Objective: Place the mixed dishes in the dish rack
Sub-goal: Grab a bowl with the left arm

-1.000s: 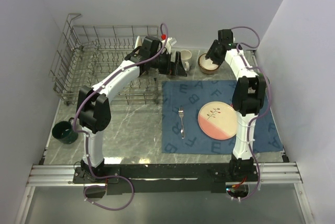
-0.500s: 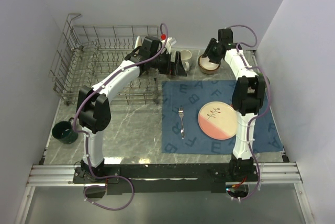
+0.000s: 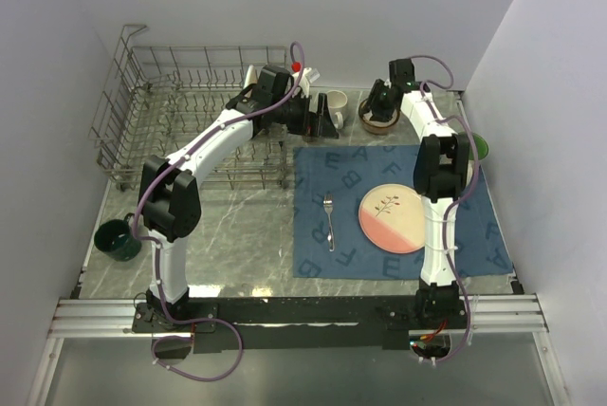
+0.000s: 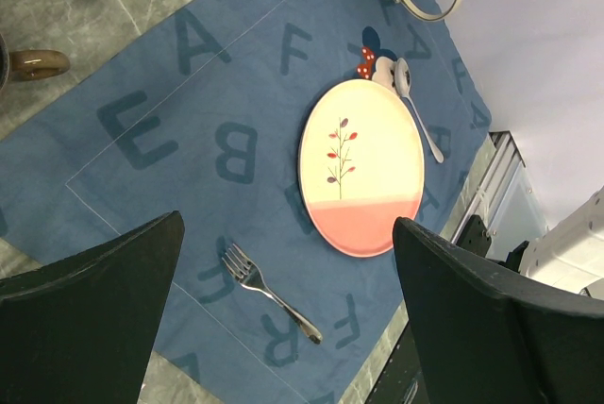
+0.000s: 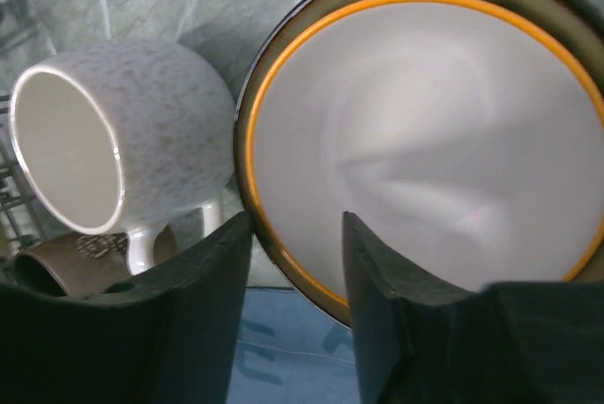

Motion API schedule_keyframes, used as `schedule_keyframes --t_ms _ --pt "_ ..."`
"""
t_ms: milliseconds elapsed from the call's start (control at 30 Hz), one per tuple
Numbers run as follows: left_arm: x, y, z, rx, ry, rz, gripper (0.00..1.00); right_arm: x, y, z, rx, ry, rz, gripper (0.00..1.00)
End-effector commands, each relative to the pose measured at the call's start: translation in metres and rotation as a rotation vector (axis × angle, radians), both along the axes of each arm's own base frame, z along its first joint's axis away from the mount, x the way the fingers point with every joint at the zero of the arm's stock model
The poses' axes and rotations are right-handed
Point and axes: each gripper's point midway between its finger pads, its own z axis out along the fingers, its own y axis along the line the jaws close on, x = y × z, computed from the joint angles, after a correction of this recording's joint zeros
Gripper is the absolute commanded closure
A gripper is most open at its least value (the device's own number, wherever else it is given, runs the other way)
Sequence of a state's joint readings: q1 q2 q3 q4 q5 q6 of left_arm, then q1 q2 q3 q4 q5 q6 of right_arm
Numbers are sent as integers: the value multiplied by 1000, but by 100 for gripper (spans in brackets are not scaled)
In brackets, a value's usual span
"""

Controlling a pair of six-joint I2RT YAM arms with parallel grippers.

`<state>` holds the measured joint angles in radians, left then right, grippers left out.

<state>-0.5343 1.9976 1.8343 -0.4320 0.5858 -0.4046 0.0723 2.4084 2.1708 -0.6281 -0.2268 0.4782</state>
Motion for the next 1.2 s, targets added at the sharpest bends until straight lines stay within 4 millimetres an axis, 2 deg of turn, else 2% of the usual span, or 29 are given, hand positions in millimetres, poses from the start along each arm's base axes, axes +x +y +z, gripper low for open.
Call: schedule_keyframes --t_ms 0,67,167,233,267,400,500,533,633,800,933,1033,1067,1100,1167 --pt "-2 0 23 -24 -47 -7 1 -3 -4 9 -28 -2 -5 56" --pt "-2 0 22 -22 -46 -8 1 -2 -7 8 -39 -3 -16 69" --pt "-2 1 23 -21 -49 -9 1 -1 -9 7 -47 -3 -22 74" --pt "-2 1 23 -18 -51 -8 1 -1 -12 5 -68 2 -32 85" --pt "-2 2 22 -16 -49 -7 1 -2 -14 4 -74 7 -37 86" --pt "-2 2 22 -15 -50 -7 1 -4 -18 1 -98 10 -44 85" --pt "-3 1 21 -14 -45 -12 1 -2 -17 0 -108 3 -28 73" --pt "-2 1 21 -14 -46 -11 1 -2 -15 -2 -114 5 -23 66" --pt "-1 0 20 -13 -46 -13 1 -2 -16 -6 -157 14 -15 60" --pt "-1 0 19 -14 -43 -13 1 -6 -20 -14 -194 44 -28 58" --pt "2 -5 21 -38 -38 -15 1 -9 -33 -21 -248 78 -74 58" --pt "14 -18 24 -83 -29 -26 1 -12 -35 -24 -248 99 -105 59" --pt "20 -23 33 -103 -44 -28 1 -11 -34 -20 -239 92 -108 59" --pt "25 -28 23 -99 -26 -27 1 -14 -33 -23 -231 98 -109 59" --pt "33 -36 20 -104 -14 -19 1 -12 -32 -14 -212 66 -123 59"
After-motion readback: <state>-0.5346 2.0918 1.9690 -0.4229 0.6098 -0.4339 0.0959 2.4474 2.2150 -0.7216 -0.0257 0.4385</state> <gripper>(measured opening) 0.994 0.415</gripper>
